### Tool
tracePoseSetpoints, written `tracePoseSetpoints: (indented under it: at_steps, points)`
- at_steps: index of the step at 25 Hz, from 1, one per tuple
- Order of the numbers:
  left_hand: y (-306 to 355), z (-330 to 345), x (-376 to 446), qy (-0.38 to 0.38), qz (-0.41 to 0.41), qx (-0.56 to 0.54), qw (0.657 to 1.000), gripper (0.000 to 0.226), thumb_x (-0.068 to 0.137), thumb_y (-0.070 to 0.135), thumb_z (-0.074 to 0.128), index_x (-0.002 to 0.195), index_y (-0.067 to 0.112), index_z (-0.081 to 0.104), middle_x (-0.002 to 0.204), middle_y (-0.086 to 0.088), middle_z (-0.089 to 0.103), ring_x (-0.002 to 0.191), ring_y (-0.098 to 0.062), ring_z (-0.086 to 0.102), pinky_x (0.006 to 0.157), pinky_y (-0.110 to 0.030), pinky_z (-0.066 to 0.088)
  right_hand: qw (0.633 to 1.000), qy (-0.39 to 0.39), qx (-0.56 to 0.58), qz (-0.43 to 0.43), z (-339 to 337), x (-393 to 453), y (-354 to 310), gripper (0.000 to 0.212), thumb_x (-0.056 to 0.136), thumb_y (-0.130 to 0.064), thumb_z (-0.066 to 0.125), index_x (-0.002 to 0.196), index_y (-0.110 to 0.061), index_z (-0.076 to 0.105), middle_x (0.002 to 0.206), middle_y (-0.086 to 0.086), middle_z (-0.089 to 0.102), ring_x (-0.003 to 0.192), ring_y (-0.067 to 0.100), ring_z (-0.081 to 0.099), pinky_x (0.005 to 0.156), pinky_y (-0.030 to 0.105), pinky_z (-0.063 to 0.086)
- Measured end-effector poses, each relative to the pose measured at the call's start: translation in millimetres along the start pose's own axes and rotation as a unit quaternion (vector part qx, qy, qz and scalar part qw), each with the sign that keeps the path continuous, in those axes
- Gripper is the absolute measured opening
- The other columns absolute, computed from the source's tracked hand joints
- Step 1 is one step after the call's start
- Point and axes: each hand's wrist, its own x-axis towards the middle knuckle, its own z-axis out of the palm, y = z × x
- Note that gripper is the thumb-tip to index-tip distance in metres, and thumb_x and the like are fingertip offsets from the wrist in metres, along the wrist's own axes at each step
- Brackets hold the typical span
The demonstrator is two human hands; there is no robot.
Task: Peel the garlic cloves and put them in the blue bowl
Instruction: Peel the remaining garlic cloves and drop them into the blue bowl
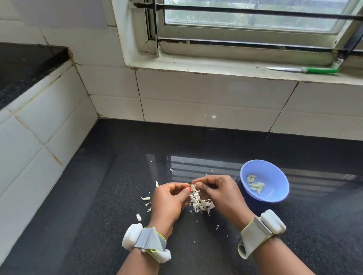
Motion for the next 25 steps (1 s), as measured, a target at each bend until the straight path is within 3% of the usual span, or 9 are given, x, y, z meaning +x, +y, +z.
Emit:
tracePoseSetpoints:
  at_steps: [3,7,12,15,19,25]
  points:
    - [-7,2,1,-0.006,0.03,0.064,0.997,0.008,0.086,0.011,0.067,0.083,0.015,0.073,0.073,-0.003,0.072,0.066,-0.014,0.065,0.057,-0.025,0.054,0.999,-0.008,0.023,0.021,0,-1,-1,0.011,0.085,-0.01,0.073,0.088,-0.019,0.078,0.072,-0.003,0.074,0.067,0.007,0.069,0.066,0.025,0.059]
    - [-5,4,0,-0.012,0.028,0.021,0.999,0.009,0.087,0.016,0.066,0.085,0.013,0.074,0.074,-0.004,0.073,0.064,-0.01,0.066,0.055,-0.022,0.051,0.998,-0.005,0.053,0.035,-3,-4,-4,0.007,0.081,-0.011,0.077,0.086,-0.016,0.078,0.075,0.001,0.075,0.069,0.012,0.071,0.067,0.028,0.06]
    - [2,6,-2,-0.021,0.031,-0.007,0.999,0.006,0.081,0.013,0.073,0.085,0.01,0.075,0.072,-0.005,0.073,0.062,-0.009,0.066,0.051,-0.019,0.048,0.996,0.025,-0.08,-0.045,-6,-7,-10,0.006,0.081,-0.019,0.078,0.086,-0.024,0.078,0.073,-0.009,0.074,0.069,0.004,0.07,0.066,0.021,0.058]
    - [3,7,-3,-0.019,0.026,-0.03,0.999,0.005,0.082,0.005,0.07,0.082,0.01,0.074,0.07,-0.005,0.072,0.061,-0.008,0.066,0.051,-0.018,0.048,0.993,0.037,-0.094,-0.057,-6,-7,-10,0.007,0.082,-0.018,0.077,0.087,-0.023,0.077,0.075,-0.011,0.073,0.071,0.002,0.069,0.068,0.019,0.057]
    - [5,8,-4,-0.011,0.008,-0.047,0.999,0.009,0.083,0.004,0.068,0.077,0.01,0.07,0.066,-0.004,0.07,0.06,-0.009,0.066,0.051,-0.018,0.049,0.999,0.015,0.039,0.014,-7,-7,-7,0.005,0.086,-0.013,0.073,0.088,-0.015,0.076,0.078,0.0,0.076,0.073,0.015,0.072,0.07,0.027,0.059]
    - [6,8,-2,-0.007,0.021,-0.025,0.999,0.014,0.086,0.002,0.064,0.075,0.01,0.068,0.062,-0.002,0.068,0.059,-0.009,0.066,0.049,-0.018,0.048,0.965,-0.003,0.247,0.087,-6,-9,-10,0.01,0.089,-0.002,0.064,0.094,0.005,0.069,0.075,0.01,0.068,0.066,0.014,0.064,0.064,0.022,0.056]
